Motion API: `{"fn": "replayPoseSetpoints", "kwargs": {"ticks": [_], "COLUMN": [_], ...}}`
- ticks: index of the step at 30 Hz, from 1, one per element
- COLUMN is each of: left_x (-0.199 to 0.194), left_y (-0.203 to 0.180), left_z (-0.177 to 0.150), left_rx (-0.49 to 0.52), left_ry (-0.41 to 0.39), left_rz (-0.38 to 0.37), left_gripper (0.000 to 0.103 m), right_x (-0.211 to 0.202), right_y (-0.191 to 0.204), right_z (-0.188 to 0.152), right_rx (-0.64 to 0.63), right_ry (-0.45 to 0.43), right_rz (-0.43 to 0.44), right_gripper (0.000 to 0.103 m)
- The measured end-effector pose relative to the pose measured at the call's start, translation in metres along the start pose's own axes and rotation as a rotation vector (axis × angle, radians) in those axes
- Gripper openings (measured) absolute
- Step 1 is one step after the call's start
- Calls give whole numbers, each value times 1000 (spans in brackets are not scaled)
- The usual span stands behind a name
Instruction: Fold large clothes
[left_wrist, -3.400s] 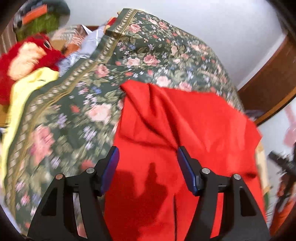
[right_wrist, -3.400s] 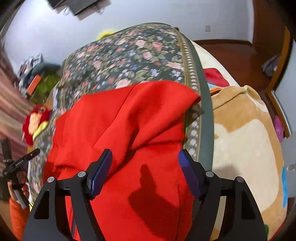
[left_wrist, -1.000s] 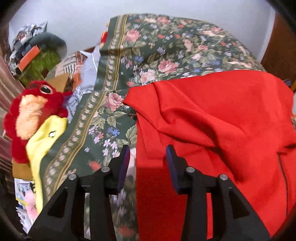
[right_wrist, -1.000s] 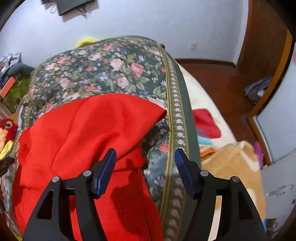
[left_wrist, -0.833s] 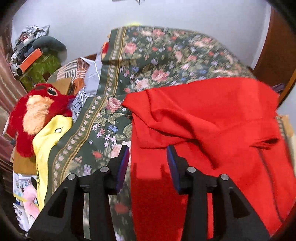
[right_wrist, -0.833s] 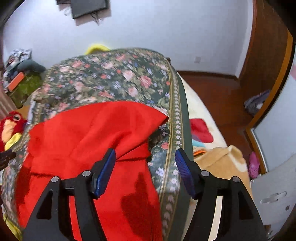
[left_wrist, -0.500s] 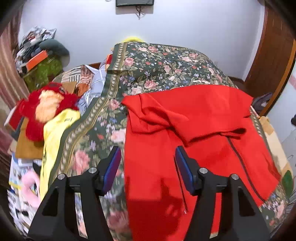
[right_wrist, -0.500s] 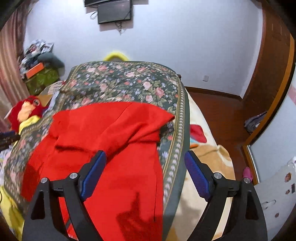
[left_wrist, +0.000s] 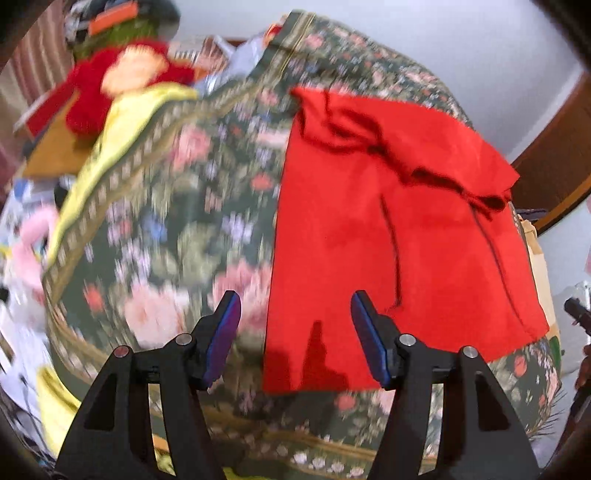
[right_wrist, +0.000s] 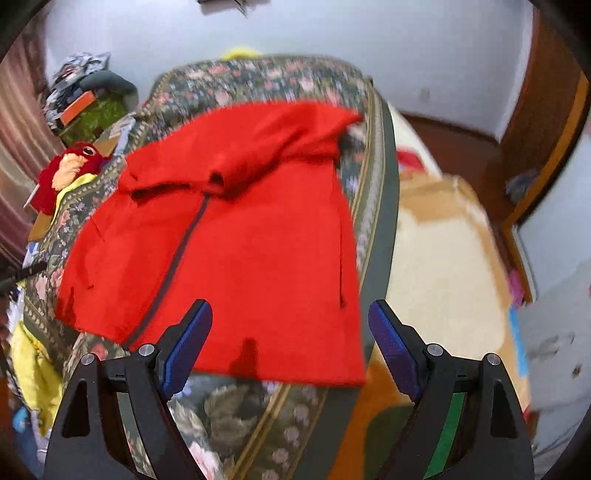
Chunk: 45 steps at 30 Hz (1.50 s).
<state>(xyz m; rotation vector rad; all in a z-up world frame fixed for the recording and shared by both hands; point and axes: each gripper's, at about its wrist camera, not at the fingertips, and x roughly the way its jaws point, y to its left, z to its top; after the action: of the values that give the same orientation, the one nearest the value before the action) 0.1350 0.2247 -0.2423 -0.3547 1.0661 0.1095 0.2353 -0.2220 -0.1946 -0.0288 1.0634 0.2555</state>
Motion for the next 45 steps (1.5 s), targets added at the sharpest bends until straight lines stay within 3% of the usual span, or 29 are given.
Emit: {"fn": "replayPoseSetpoints", "kwargs": {"ticks": [7,13,18,20,22,24,27,35,45], "left_x": [39,52,58,59,63,67,61,10,-8], "left_y": [14,2,-12,-14,-14,-15,-21,-32,-39], "left_z": [-34,-37,-31,-28,-24,-22,-20,7,25], "left_rx": [-89,-59,-7,-16,-30,-42,-26,-4,23], "left_ry": [123,125,108,94,110,119,95,-61,-129], "left_rz": [-47,-63,-49,-72,-99,-111,-108,-165,-197], "left_gripper": [61,62,61,54,20,12,5,4,4], "right_x": [33,49,54,53,51,50,42,26,77], "right_y": [-23,-54,-56,-52,-51,-52,-57,-70,-68], "right_z": [-14,-18,-19,-19,-19,-16,-12,7,1], "right_rx": [98,256,296,282,264,260,242,265,288], "right_ry": [117,159,149,134,121,119,100,23,151], "right_rz": [60,159,201,197,190,188,168,162,225], "right_gripper": [84,84,85,84,76,72,68,68,68]}}
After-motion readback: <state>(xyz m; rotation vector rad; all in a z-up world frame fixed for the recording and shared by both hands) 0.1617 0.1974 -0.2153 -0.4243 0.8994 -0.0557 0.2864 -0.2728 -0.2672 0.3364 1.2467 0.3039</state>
